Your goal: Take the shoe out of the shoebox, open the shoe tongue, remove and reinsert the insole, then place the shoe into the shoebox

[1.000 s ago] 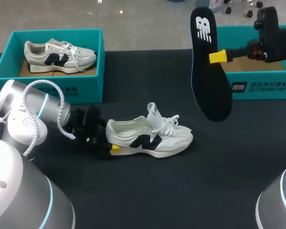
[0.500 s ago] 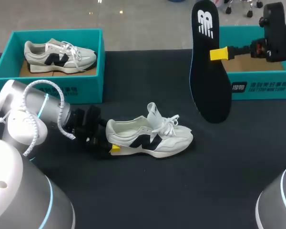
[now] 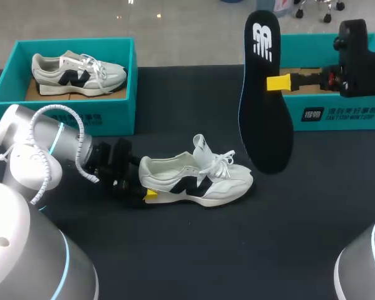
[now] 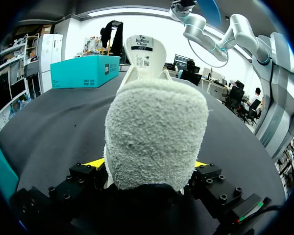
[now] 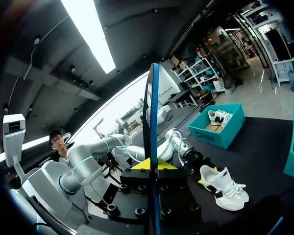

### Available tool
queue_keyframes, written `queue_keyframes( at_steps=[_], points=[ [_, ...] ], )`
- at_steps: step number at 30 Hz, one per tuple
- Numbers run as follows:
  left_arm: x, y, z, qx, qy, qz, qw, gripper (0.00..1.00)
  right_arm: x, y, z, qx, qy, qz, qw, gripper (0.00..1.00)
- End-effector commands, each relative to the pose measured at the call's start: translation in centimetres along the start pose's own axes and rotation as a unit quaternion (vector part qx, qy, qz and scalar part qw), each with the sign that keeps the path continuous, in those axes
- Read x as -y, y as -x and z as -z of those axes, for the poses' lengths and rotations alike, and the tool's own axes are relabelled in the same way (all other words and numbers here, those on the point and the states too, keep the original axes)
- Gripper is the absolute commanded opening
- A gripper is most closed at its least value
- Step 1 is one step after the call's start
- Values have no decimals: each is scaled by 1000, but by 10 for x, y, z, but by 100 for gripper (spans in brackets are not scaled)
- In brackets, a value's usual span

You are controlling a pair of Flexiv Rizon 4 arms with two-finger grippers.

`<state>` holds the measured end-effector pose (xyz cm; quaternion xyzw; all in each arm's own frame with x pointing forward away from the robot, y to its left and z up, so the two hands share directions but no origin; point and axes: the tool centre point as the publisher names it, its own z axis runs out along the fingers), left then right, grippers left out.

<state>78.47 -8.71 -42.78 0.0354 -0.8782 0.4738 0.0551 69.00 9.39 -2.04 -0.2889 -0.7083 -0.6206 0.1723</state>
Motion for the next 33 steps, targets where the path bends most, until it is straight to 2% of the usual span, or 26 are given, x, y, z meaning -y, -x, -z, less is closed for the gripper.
queue_keyframes(
  at_steps=[1, 23, 25, 26, 27, 33],
  points=[
    [-2, 1, -1, 0, 2, 1, 1000, 0, -1, 5, -7, -3, 4, 0, 1000, 0],
    [-2, 1, -1, 0, 2, 1, 1000, 0, -1, 5, -7, -3, 4, 0, 1000, 0],
    [-2, 1, -1, 0, 2, 1, 1000, 24, -1, 5, -7, -3, 4, 0, 1000, 0],
    [-2, 1, -1, 0, 2, 1, 1000, 49, -1, 5, -7, -3, 4, 0, 1000, 0],
    [-2, 1, -1, 0, 2, 1, 1000, 100, -1, 5, -7, -3, 4, 0, 1000, 0],
    [-2, 1, -1, 0, 2, 1, 1000, 100, -1, 5, -7, -3, 4, 0, 1000, 0]
  ],
)
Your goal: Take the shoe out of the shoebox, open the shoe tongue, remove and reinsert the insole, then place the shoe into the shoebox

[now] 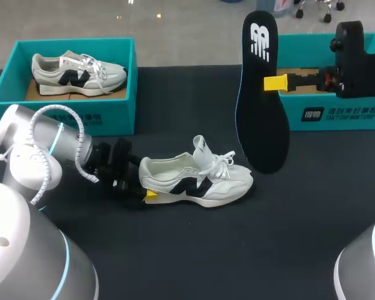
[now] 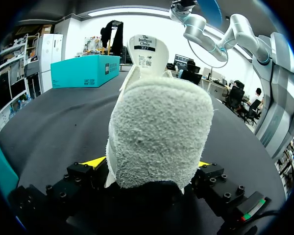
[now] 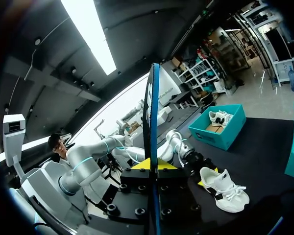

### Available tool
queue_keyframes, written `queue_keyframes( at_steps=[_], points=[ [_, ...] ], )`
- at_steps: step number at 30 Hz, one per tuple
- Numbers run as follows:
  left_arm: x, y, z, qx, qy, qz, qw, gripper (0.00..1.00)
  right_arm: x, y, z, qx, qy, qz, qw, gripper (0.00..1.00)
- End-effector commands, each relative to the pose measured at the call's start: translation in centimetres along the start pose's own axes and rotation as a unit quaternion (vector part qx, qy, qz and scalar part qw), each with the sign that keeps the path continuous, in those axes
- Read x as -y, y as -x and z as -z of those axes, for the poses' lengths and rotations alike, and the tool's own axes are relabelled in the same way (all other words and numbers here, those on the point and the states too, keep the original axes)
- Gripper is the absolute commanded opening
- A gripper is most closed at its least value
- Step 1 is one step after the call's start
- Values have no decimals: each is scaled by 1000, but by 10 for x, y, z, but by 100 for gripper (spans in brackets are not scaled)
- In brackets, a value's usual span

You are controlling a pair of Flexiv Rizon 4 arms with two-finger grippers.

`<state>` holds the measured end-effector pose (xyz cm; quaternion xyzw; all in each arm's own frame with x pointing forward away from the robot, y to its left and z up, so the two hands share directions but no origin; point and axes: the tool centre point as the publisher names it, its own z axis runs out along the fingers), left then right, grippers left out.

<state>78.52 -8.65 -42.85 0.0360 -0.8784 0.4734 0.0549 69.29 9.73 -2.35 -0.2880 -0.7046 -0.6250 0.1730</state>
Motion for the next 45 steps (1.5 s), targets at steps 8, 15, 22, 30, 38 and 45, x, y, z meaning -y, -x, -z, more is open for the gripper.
queue_keyframes(
  at_steps=[8, 15, 22, 30, 38, 45],
  points=[
    [2, -2, 3, -8, 18, -2, 1000, 100, -1, 2, -3, 0, -1, 0, 1000, 0],
    [6, -7, 10, -11, 65, 0, 998, 100, -1, 2, -3, 0, -1, 0, 1000, 0],
    [7, -4, 18, 3, 100, -1, 995, 100, -1, 2, -3, 0, -1, 0, 1000, 0],
    [12, -6, 29, 14, 166, -12, 986, 100, -1, 2, -3, 0, -1, 0, 1000, 0],
    [14, -3, 37, 28, 193, -4, 981, 100, -1, 2, -3, 0, -1, 0, 1000, 0],
    [14, -3, 37, 28, 193, -4, 981, 100, -1, 2, -3, 0, -1, 0, 1000, 0]
  ],
)
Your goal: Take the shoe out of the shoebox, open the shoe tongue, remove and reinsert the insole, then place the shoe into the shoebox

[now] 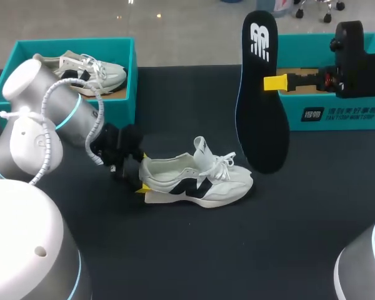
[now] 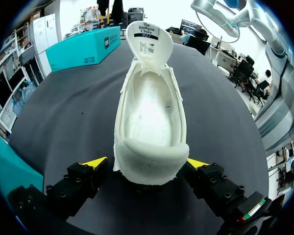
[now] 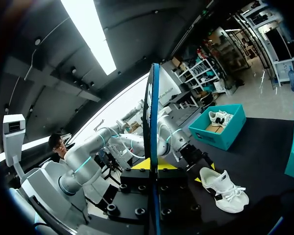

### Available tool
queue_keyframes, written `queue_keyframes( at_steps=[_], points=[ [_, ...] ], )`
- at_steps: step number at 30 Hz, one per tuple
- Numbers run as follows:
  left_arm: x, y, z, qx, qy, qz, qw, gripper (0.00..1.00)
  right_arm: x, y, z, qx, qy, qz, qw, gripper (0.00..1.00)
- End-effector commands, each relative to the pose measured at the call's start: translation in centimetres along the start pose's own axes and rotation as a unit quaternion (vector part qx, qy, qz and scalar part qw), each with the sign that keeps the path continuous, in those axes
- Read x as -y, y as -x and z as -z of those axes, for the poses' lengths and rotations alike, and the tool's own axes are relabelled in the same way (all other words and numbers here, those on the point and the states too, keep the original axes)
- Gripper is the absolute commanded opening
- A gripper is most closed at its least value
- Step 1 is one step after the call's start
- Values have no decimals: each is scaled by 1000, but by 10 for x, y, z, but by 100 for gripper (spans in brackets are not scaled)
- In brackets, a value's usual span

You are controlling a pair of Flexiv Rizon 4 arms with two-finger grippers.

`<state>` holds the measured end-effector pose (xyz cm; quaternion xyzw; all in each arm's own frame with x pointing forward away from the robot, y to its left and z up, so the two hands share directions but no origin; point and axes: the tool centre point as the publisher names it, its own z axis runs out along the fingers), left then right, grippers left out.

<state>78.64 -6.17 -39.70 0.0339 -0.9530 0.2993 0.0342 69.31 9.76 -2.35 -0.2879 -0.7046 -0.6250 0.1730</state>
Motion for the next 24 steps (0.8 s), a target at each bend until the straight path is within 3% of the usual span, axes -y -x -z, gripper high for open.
queue_keyframes(
  at_steps=[1, 3, 11, 24],
  points=[
    [1, 0, 0, 0, 5, 1, 1000, 100, -1, 2, -2, 0, -1, 0, 1000, 0],
    [3, -1, 2, 0, 17, -2, 1000, 100, -1, 2, -2, 0, -1, 0, 1000, 0],
    [13, 1, 16, -2, 127, -8, 992, 100, -1, 2, -2, 0, -1, 0, 1000, 0],
    [31, -5, 32, -12, 199, -22, 980, 100, -1, 2, -2, 0, -1, 0, 1000, 0]
  ],
)
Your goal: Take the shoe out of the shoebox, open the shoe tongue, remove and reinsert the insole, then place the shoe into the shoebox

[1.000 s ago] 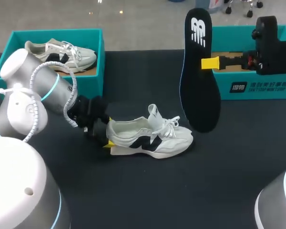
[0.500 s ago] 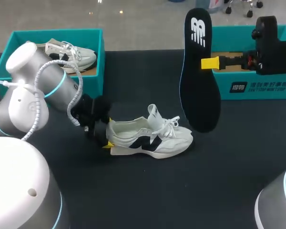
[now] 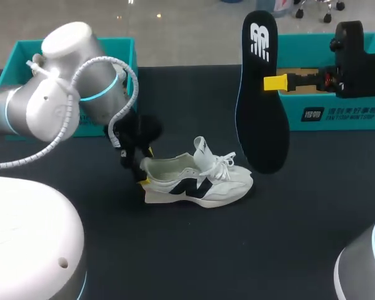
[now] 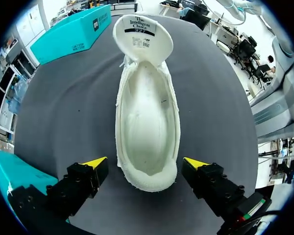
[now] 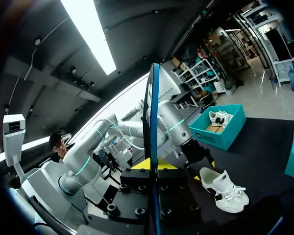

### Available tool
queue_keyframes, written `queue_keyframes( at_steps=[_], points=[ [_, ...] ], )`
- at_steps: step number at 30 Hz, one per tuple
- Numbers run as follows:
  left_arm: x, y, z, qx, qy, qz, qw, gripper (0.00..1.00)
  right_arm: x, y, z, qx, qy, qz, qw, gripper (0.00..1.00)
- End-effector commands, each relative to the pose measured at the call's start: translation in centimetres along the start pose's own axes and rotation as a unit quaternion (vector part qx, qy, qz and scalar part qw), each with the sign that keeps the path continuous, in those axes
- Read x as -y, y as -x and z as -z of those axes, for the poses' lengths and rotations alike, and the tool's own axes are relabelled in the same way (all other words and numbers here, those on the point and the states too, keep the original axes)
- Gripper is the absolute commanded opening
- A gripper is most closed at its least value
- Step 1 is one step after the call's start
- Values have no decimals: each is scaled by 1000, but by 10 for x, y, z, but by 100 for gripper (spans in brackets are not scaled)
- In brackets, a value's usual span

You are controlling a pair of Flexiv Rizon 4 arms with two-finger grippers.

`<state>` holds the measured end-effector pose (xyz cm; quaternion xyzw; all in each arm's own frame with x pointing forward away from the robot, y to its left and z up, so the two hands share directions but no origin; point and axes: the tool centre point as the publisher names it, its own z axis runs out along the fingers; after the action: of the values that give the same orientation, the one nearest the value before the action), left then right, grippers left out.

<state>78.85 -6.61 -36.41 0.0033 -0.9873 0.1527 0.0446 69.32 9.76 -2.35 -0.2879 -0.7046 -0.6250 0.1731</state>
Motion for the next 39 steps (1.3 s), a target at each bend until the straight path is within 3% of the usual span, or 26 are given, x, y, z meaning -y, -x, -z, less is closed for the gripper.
queue_keyframes(
  at_steps=[1, 11, 39],
  points=[
    [8, -5, 12, 1, 52, 0, 999, 100, -1, 2, -2, 0, -1, 0, 1000, 0],
    [18, -18, 27, 2, 98, 14, 995, 100, -1, 2, -2, 0, -1, 0, 1000, 0],
    [18, -18, 27, 2, 98, 14, 995, 100, -1, 2, -2, 0, -1, 0, 1000, 0]
  ],
)
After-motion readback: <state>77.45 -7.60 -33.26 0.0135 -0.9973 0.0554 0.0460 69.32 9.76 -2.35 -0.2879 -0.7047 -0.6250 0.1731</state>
